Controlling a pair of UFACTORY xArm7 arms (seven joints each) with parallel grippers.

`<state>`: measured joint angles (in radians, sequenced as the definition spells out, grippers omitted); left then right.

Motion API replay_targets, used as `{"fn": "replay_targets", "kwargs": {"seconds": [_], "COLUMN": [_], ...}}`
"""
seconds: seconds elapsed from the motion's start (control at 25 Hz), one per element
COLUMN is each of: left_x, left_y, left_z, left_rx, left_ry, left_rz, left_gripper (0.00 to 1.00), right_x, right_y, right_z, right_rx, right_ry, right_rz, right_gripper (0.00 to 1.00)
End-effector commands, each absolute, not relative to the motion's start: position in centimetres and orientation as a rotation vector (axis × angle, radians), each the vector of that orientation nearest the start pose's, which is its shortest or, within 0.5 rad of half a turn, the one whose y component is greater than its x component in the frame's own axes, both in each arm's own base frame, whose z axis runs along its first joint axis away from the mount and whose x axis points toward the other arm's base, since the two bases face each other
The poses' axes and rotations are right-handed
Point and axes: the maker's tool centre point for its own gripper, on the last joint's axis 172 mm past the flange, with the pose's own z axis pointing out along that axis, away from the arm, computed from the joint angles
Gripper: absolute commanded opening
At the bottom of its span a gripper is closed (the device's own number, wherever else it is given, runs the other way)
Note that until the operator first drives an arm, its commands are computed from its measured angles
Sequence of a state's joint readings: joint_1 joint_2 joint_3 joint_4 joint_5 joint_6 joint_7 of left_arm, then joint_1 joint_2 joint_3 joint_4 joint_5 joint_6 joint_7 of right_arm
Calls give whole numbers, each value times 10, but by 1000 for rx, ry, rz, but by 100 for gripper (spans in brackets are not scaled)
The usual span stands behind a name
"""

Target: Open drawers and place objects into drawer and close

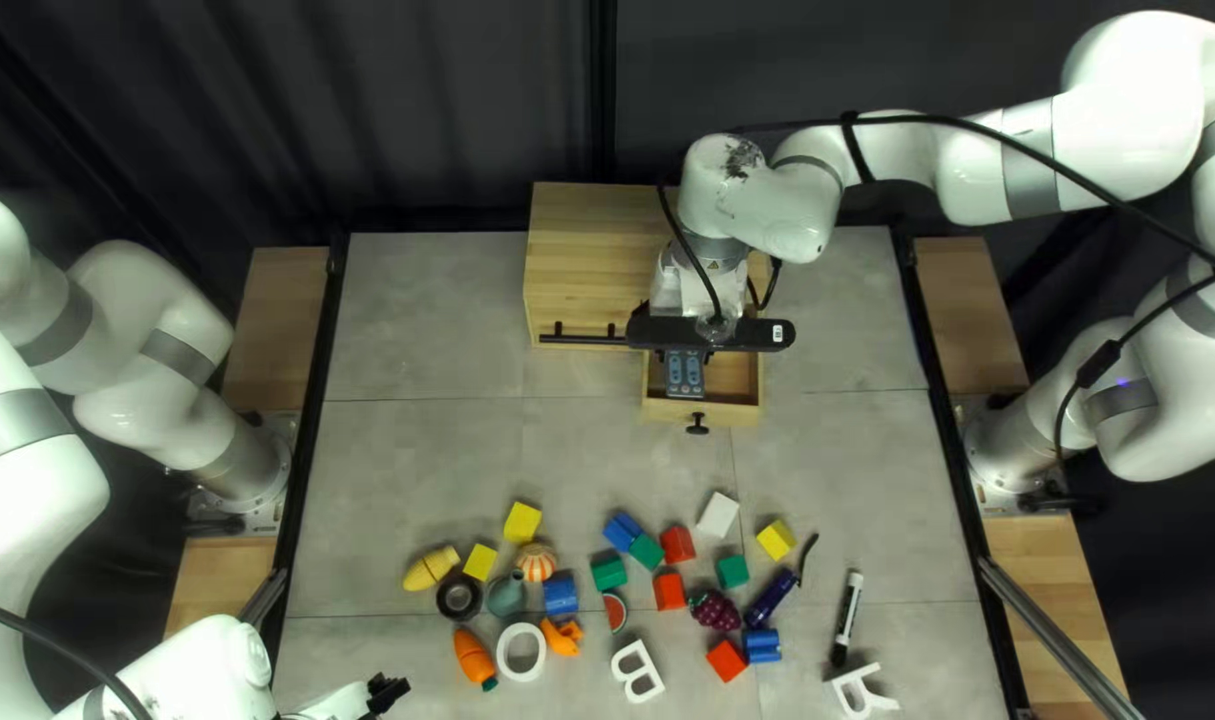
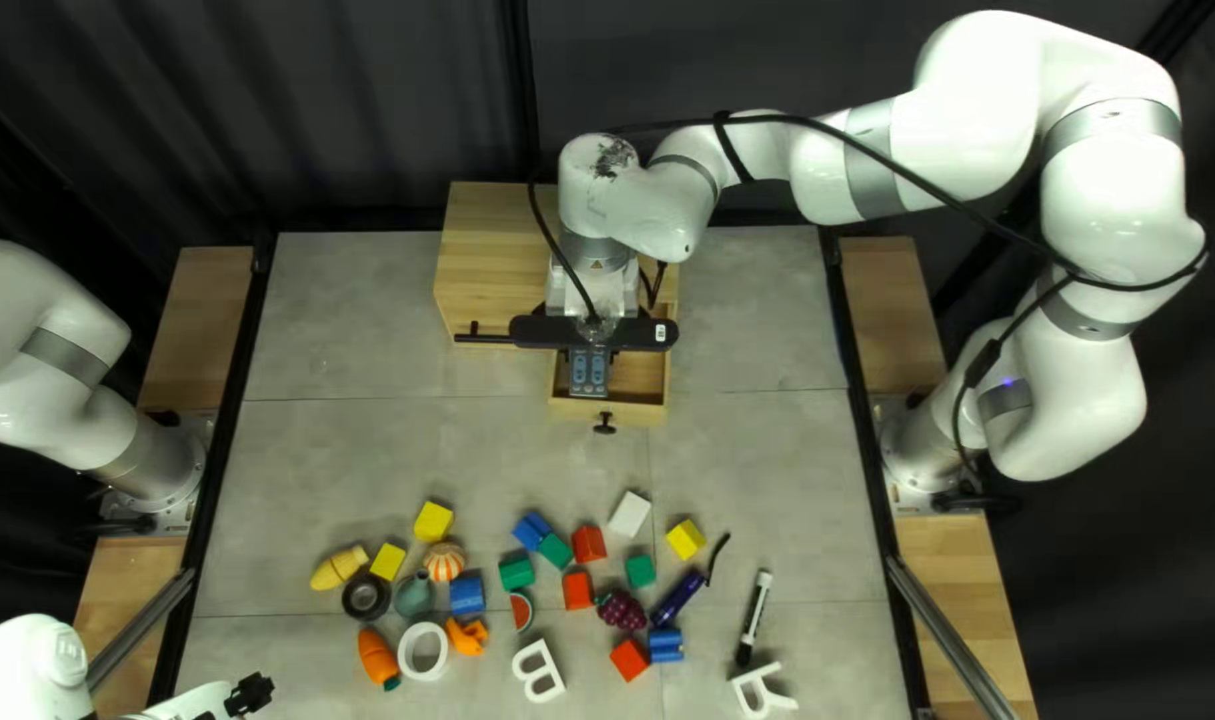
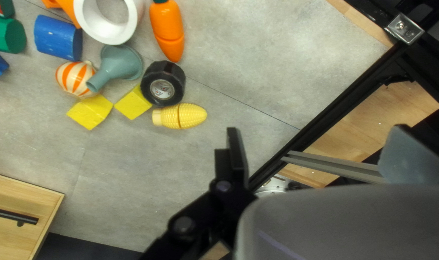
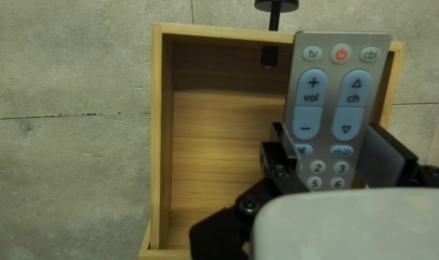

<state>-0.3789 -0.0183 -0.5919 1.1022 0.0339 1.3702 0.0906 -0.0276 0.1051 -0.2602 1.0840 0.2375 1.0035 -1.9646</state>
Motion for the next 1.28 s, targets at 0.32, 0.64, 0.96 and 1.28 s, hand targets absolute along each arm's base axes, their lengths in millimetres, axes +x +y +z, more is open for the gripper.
{"fn": "replay_targets", "kwargs": {"seconds": [0.32,0.64,0.96,1.28], "left_x": [231,231,231,231], "left_y": [-322,-322,-322,-322], "left_z": [201,201,201,201], "left_rx": [-2562,-2562,-2562,-2562], "left_ry": [1520,1520,1520,1520], "left_rz": [316,316,316,316], "left_gripper": [100,100,100,100], "right_x": [479,476,473,445], "right_y": [-102,-103,-95,-23], "right_z": [158,163,167,179], "right_rx": [-2181,-2221,-2232,-2265], "right_ry": [-2120,-2114,-2128,-2111], "right_rz": [-228,-236,-233,-156], "right_gripper": [31,0,0,0]}}
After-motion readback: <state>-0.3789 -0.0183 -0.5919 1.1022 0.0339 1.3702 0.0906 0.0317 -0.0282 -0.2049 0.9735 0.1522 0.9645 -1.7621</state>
